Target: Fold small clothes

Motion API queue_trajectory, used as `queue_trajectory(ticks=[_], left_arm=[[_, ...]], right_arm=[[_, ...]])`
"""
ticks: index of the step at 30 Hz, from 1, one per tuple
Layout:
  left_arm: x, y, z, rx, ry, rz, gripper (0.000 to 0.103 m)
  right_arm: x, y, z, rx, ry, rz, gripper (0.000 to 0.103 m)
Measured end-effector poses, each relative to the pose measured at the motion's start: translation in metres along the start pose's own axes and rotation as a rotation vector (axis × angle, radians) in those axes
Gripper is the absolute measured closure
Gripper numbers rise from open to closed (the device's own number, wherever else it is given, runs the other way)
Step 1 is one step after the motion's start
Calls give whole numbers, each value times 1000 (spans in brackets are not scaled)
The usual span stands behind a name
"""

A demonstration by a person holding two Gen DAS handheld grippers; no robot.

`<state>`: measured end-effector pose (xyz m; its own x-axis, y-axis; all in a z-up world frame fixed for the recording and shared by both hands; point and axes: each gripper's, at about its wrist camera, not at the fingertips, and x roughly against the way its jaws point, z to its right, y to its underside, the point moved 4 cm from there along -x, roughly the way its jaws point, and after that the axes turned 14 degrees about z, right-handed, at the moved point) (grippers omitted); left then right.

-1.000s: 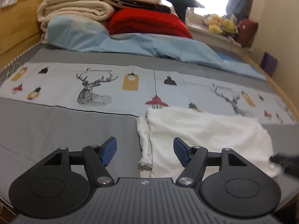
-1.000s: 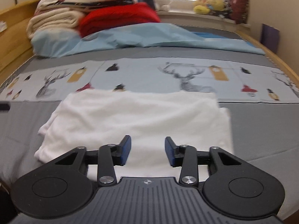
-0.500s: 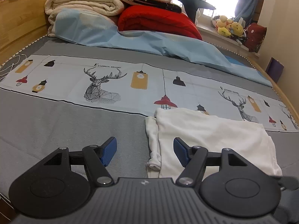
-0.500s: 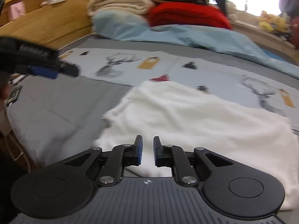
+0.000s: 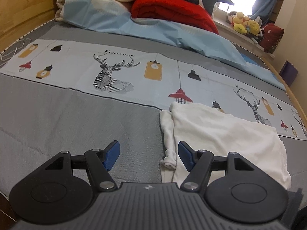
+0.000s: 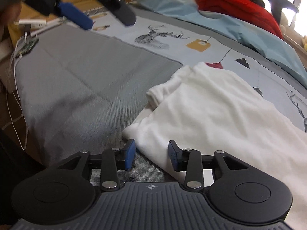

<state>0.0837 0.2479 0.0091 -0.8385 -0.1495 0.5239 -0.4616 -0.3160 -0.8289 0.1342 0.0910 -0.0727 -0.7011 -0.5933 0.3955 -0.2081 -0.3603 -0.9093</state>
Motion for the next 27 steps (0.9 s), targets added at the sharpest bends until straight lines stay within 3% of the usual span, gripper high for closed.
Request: queue_trajectory(ticks=[4,8,10,11,12,14,20,27], left_arm=[[-6,3,-3,5,0,-25,31],[-12,4,-2,-10,14,-40,31],[-19,5,-4,17,39,-65,31],[-23,6,-5,34,51,-81,31],[-27,6,-6,49,59,-96,31],[-37,8,-8,91,84,-138,30],[-69,15,-3,261,204,-281,24],[-115,26,20,440,324,-435,19]], right_arm=[[-15,5,-10,47,-8,-40,55],[-23,5,-20,129,0,-8,56],[-24,3,-19,134,-4,6,65],[-22,2,-18,129,-6,19,84],[-21,1,-17,127,-3,31,91],[-15,-3,-15,119,-7,68,95],[22,-31,11,10,-17,211,97],[56,-41,35,-82,-25,288,97]])
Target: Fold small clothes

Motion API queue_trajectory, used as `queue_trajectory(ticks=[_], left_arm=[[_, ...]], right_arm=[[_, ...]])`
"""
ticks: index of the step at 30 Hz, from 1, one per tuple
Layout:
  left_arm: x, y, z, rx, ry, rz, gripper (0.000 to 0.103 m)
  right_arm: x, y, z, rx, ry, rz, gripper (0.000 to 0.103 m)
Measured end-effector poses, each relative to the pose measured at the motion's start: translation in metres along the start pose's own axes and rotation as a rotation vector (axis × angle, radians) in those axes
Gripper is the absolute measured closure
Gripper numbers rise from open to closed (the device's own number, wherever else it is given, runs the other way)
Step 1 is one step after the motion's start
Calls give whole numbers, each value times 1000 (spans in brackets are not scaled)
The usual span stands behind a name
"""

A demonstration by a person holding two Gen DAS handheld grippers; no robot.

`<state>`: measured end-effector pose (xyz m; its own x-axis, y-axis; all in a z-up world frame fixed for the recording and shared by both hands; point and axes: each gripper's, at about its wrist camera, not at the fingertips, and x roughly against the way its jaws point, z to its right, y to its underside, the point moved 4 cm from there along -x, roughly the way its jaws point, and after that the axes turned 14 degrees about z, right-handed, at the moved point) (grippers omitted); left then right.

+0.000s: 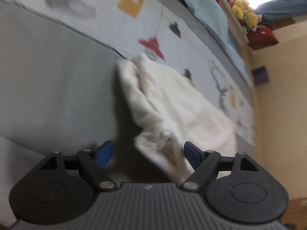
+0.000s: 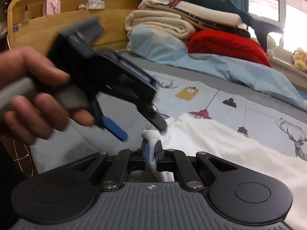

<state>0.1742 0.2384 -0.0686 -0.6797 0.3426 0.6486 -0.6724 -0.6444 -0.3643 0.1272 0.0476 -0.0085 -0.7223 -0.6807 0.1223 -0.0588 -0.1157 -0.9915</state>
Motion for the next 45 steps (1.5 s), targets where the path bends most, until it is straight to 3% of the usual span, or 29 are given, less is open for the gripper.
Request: queue_trajectory(ticks=[2,6,7,10,11,16,19,23,26,29,35,38,41,43,45], left_arm=[[-15,-2,2,38,39,-29,19],[-43,-4,6,41,22,-43,23],[-48,-4,8,25,4,-45,30],[-48,-8,14,-43,-59,-11,81],[-42,-10,16,-60,-55,8,86],[21,-26,20,-74,15,179,88],[63,-26,22,-111,66,280,88],[70,-20,29,-119,45,289,88],[53,-14,60,-208,32,263,88],[33,-2,106,-285,65,248,88],[-25,51,211,-414,207,193,88],[-50,82,246,-466,285,127,75],[-58,93,258,-512,280,134,74],[-60,92,252,-520,248,137,74],[-63,90,238,-526,206,109,74]], right_arm=[[5,-1,3,-9,-7,1,97],[14,-3,0,-8,-26,2,97],[16,-4,-1,-9,-31,3,97],[18,-4,-5,-21,-50,-6,97],[17,-3,-7,-35,-57,-10,97],[14,-16,-22,-111,-142,37,97],[20,-37,-28,-250,-189,95,97],[37,-49,-30,-395,-170,134,97],[53,-41,-13,-468,-100,118,97],[76,-33,19,-502,7,127,97],[149,-10,93,-540,330,156,98],[184,14,128,-581,518,138,98],[209,50,163,-654,705,53,98],[214,71,179,-690,774,-9,98],[214,94,193,-790,777,-78,97]])
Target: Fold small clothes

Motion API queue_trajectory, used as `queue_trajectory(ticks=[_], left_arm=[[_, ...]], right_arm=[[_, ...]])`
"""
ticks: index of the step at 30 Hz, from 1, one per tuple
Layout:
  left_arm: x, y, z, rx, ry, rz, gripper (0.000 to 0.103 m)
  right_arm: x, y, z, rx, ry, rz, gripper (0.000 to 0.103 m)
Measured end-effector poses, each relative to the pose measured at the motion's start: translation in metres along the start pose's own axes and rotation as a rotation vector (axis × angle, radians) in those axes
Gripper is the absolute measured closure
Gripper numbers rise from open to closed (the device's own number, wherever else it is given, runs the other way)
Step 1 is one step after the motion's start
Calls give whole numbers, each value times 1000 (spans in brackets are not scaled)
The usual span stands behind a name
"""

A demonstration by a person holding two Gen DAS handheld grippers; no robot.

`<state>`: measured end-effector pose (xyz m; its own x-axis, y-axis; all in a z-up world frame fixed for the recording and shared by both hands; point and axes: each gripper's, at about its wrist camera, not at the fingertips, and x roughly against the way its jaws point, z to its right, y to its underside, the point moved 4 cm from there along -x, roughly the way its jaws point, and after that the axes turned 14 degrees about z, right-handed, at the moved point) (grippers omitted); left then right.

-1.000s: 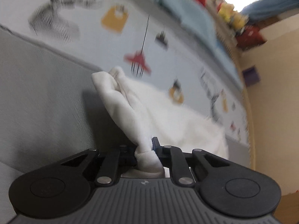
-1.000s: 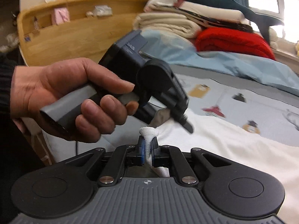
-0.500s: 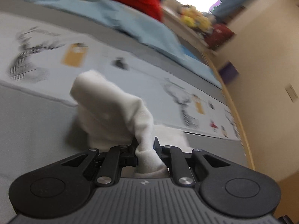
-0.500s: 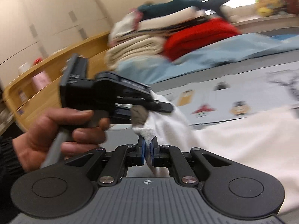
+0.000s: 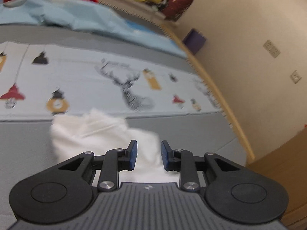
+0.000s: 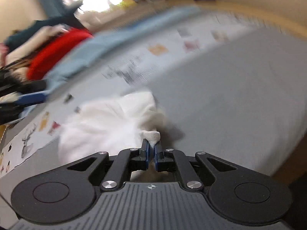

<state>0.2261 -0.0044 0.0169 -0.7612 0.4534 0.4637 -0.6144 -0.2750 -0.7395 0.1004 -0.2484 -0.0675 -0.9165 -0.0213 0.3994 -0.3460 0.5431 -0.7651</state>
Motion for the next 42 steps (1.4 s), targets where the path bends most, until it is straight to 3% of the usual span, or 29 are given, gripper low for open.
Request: queue_trajectory(ticks=[2,4,6,8,10,11,12,15,18,20,22,25,29,31,36,39,42], left_arm=[[-5,10,-11,-29,-39,-83,74],[-8,20,-21,-84,-73,-151,74],[-8,37,-28,-167,-96,-215,74],[-9,53,-31,-226,-96,-268,74],[-12,66,-33,-259,-88,-310,74],[-15,73,-34,-276,-83,-329,74],[-20,82,-36,-301,-83,-354,74],[-35,111,-45,-406,-135,-425,75],[-36,118,-40,-495,-132,-425,72],[-33,109,-43,-442,-131,-427,70],[-26,95,-49,-352,-133,-396,70],[-17,65,-69,-252,-185,-279,70],[-3,31,-112,-75,-373,-132,68],[4,20,-129,-6,-438,-79,67],[9,9,-155,130,-484,-34,67],[6,7,-156,135,-487,-46,67],[1,10,-149,108,-468,-48,67]], right_arm=[[-12,6,13,-77,6,-84,92],[-16,7,19,-118,5,-100,86],[-22,7,23,-172,1,-107,63],[-28,7,23,-222,-7,-114,52],[-33,8,25,-248,-20,-142,55],[-38,12,25,-250,-16,-155,79],[-36,12,27,-239,6,-152,93],[-34,14,32,-186,64,-170,93],[-36,17,30,-113,131,-230,87],[-33,10,29,-23,224,-268,77],[-20,-12,21,80,293,-177,76],[-11,-54,-11,127,96,-27,75],[-31,-97,-65,213,-207,11,70],[-48,-106,-83,285,-263,30,64],[-119,-95,-94,310,-278,-53,59],[-157,-74,-90,250,-217,-177,59],[-176,-68,-97,176,-234,-190,59]])
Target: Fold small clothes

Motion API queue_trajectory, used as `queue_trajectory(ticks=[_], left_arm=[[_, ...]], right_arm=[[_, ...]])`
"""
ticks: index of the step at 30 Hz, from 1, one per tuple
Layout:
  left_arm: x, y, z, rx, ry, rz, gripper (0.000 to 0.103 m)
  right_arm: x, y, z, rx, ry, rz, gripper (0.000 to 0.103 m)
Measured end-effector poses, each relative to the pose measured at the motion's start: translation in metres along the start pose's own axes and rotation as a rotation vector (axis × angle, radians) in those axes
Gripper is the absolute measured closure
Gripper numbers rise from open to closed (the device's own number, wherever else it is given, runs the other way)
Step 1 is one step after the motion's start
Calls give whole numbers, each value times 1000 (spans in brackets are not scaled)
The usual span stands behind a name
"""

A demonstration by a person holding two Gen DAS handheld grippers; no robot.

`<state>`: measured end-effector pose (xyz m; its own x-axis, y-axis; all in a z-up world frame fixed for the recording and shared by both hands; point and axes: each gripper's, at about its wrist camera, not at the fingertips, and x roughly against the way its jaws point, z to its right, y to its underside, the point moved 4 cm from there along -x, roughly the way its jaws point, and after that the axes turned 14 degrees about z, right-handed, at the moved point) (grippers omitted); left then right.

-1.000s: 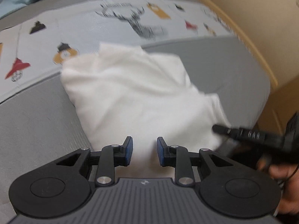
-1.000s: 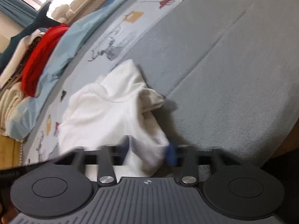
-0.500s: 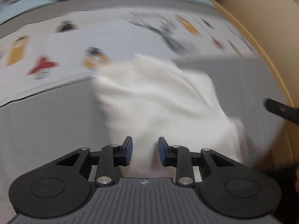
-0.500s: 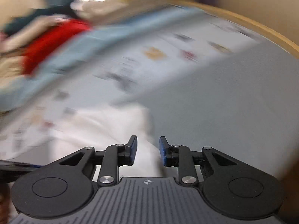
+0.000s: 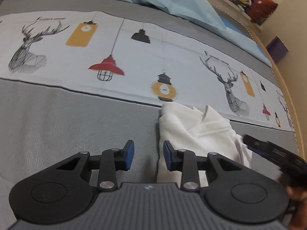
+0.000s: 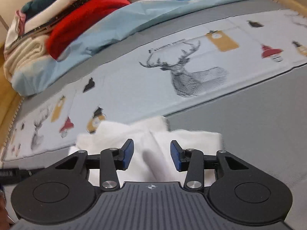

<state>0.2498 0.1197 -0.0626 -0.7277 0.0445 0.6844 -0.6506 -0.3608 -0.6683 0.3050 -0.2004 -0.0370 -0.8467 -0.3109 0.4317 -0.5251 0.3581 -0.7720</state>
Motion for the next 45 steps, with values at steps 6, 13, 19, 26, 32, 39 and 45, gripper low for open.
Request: queue_trajectory(ticks=[6,13,19,26,32,39,45], left_arm=[[-4,1,-2,1,-14,-8,67],[-7,0,9,0,10,6,67],[-9,7,20,-13,23,-7,67],[-6,9,20,-41,24,4,67],[-7,5,15,-24,12,8,67],[-11,11,31,-65,58,5,67],[-19,20,46,-96,140,-14,68]], right_arm=[[-37,7,-5,-48,-37,-65,73],[-22,-12,7,-18,51,88,103],[-13,-13,-5,27,-70,64,87],[-37,8,-2,-47,-53,-65,66],[-20,-9,-3,-21,-29,89,100],[-19,-12,18,-32,98,74,100],[4,-10,-14,62,-202,45,98]])
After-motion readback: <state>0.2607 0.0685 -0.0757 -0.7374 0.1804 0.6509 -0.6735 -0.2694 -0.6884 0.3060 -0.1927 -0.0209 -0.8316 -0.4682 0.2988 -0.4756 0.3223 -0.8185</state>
